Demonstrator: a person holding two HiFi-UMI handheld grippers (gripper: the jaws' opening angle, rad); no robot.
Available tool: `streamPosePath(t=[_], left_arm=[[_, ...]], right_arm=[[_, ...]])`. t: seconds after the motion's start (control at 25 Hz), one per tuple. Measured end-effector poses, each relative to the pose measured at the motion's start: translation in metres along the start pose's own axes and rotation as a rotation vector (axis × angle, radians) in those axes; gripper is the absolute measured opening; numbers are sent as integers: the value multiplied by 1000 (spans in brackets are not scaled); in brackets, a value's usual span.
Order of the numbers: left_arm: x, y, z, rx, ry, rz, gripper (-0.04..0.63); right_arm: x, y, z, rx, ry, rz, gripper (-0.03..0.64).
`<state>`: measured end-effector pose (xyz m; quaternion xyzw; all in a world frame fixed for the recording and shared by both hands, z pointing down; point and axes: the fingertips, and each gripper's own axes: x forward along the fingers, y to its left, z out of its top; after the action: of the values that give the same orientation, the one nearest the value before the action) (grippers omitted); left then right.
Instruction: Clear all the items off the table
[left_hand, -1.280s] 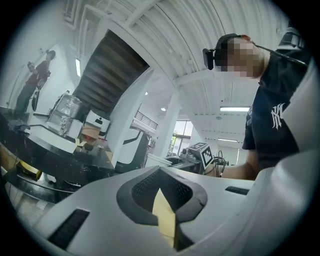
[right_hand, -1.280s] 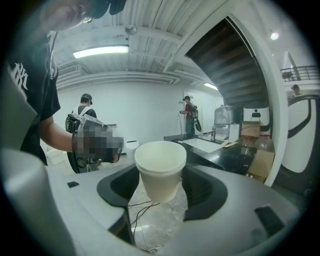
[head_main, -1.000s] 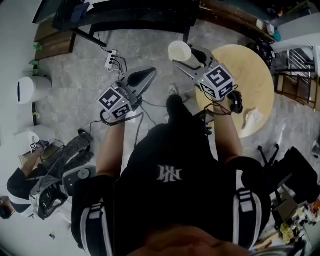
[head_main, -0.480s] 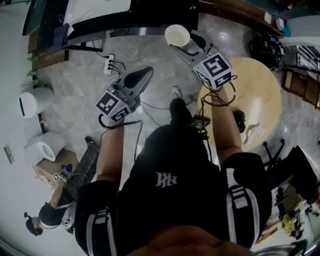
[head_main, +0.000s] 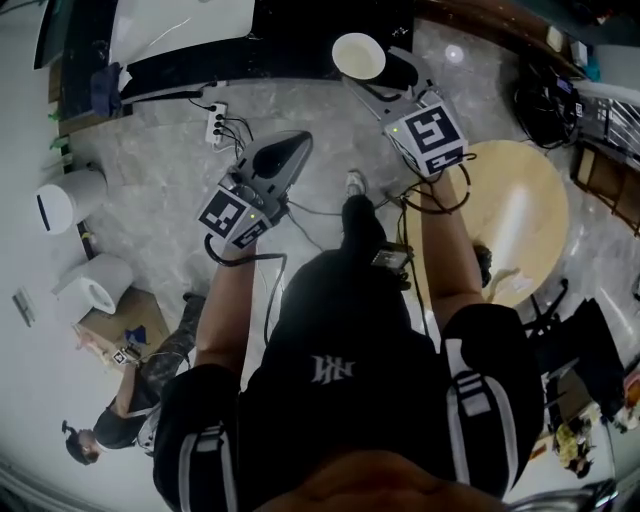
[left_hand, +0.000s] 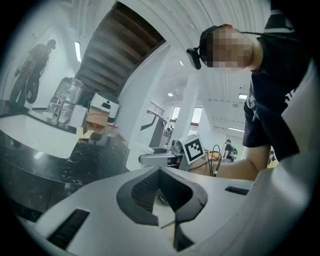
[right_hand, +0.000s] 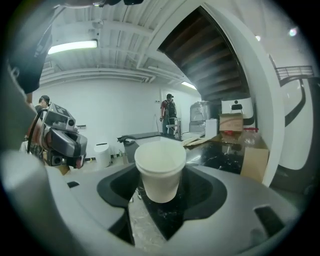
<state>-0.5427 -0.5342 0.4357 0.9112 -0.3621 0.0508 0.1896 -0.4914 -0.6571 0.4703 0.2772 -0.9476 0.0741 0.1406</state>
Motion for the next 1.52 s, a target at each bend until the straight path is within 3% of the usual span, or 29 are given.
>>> streamPosePath(t=[0.2, 0.48, 0.56, 0.64, 0.96, 1.08, 1.24, 1.28, 1.4, 1.52], left_arm=[[-3, 14, -5, -20, 25, 5, 12], [-10, 18, -4, -27, 4, 12, 12], [-12, 15, -2, -18, -3, 12, 12], [-16, 12, 1, -6, -4, 15, 12], [-54, -11, 29, 39, -54, 35, 12], [-75, -34, 46, 49, -97, 33, 12], [-113, -84, 55, 49, -151, 14, 12], [-122, -98, 55, 39, -162, -5, 12], [-148, -147, 53, 17, -188, -95, 12], [-170, -201, 41, 33, -209, -168, 12]], right_arm=[[21, -3, -5, -42, 47, 14, 275], [29, -3, -18, -1, 63, 16, 290], [30, -2, -19, -2, 71, 18, 305], [33, -2, -19, -7, 77, 14, 375], [1, 14, 11, -32, 61, -19, 388], [-27, 27, 19, -55, 74, -31, 351], [-89, 69, 30, -62, 72, -16, 233], [-103, 83, 36, -67, 57, -11, 199], [-147, 121, 57, -41, -23, -1, 179], [-195, 163, 66, -33, -85, 5, 83]])
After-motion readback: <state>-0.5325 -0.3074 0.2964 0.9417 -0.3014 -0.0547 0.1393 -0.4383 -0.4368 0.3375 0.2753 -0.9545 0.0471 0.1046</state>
